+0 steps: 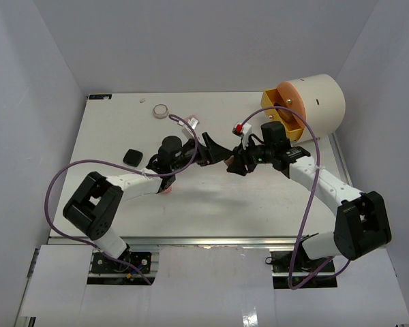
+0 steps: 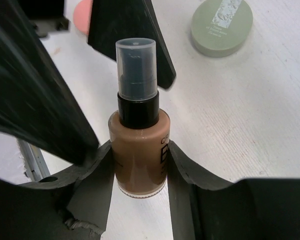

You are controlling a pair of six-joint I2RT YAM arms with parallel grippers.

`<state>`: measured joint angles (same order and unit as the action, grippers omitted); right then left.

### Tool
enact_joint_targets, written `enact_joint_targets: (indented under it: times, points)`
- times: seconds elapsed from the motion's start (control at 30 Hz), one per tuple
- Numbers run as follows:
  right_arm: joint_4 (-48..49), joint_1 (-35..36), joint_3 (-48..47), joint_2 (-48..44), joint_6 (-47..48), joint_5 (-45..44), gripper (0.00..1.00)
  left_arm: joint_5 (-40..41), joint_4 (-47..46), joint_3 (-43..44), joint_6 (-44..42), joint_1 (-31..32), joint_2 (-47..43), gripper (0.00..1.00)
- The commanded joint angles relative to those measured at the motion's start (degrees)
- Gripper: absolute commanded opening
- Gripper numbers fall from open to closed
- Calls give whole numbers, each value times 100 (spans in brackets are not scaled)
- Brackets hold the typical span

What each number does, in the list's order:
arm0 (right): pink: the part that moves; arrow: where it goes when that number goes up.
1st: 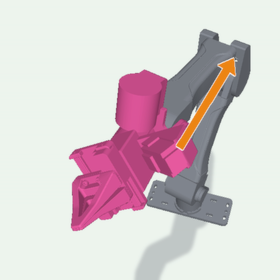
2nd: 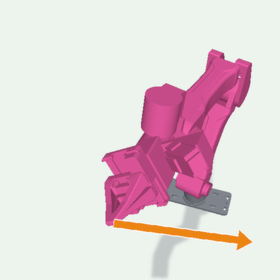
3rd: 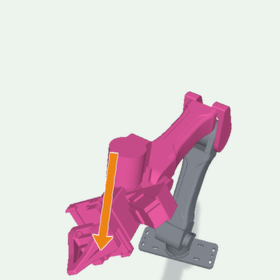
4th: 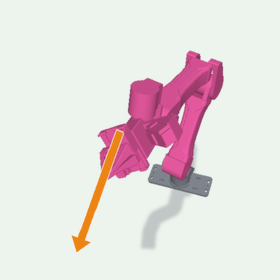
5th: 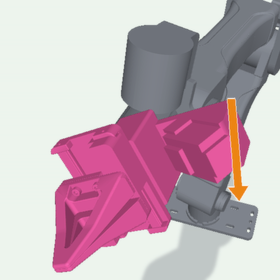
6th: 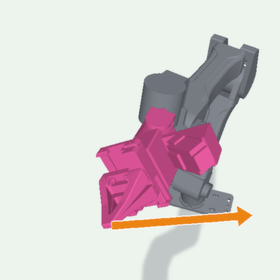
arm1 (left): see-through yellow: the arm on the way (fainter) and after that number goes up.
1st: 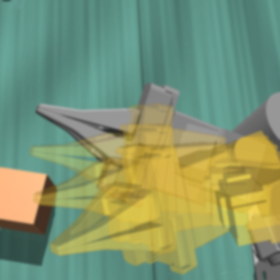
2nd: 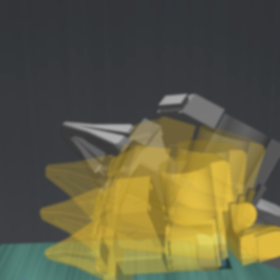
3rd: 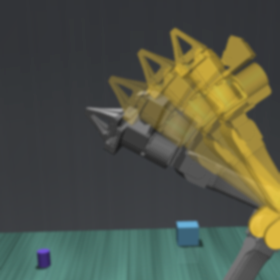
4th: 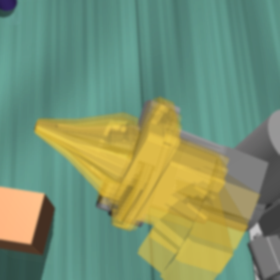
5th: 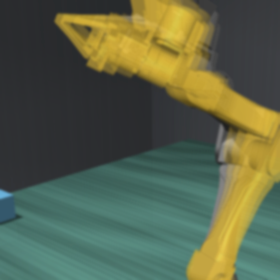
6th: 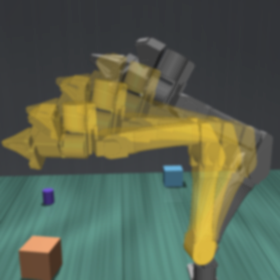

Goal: Organize the makeup

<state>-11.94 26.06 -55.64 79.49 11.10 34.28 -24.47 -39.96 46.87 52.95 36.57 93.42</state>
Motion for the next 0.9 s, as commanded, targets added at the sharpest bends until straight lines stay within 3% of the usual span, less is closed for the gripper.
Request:
enact_joint_targets:
  times: [0.0, 0.23, 0.33, 0.47, 0.57, 0.87]
  points:
    - [-157, 7, -179, -296, 491, -213, 11, 183, 79, -43, -241, -360, -810, 98]
    - [-528, -402, -603, -606, 1050, -1252, 8, -101, 1169, -85, -970, -1261, -1994, 98]
    - [-797, -712, -1315, -530, 1246, -2264, 8, -208, 2469, 116, -1736, -1481, -2333, 98]
    - [-938, -1066, -2016, -164, 1571, -3332, 8, -382, 3105, -108, -2409, -1486, -2705, 98]
    - [-933, -1209, -2267, 120, 1797, -4039, 9, -417, 3153, -433, -2658, -1486, -3092, 98]
    - [-1032, -1306, -3248, 1250, 1896, -4948, 16, -478, 3233, -740, -2971, -1486, -3531, 98]
